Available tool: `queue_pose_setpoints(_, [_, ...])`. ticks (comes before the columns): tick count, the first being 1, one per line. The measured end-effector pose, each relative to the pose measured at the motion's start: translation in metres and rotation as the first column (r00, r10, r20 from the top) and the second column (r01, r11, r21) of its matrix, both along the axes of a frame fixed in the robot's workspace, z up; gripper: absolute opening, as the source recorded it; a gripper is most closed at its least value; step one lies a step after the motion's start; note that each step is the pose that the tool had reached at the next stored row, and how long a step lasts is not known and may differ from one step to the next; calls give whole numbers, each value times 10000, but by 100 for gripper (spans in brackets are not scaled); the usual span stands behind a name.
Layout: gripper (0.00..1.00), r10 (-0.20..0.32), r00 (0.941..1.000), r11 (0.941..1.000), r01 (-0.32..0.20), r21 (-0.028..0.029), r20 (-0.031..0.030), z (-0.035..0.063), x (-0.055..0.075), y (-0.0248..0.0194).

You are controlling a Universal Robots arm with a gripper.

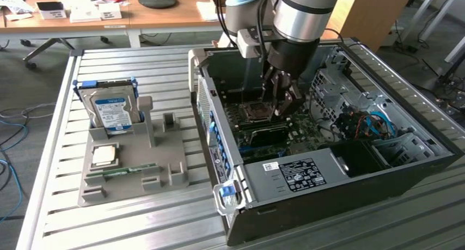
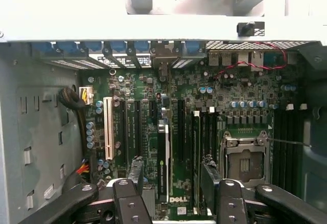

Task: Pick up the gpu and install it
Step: 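Insert the gpu into the slot, then press down on the gpu until it lock into place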

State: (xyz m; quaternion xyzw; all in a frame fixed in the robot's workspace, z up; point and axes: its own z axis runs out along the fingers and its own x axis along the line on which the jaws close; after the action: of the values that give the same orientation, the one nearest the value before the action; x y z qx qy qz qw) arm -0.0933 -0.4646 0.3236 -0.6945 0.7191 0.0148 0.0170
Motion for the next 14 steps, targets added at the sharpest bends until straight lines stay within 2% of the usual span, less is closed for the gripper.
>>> queue_pose_setpoints(14, [57,0,10000,10000,0,2,1,26,0,0])
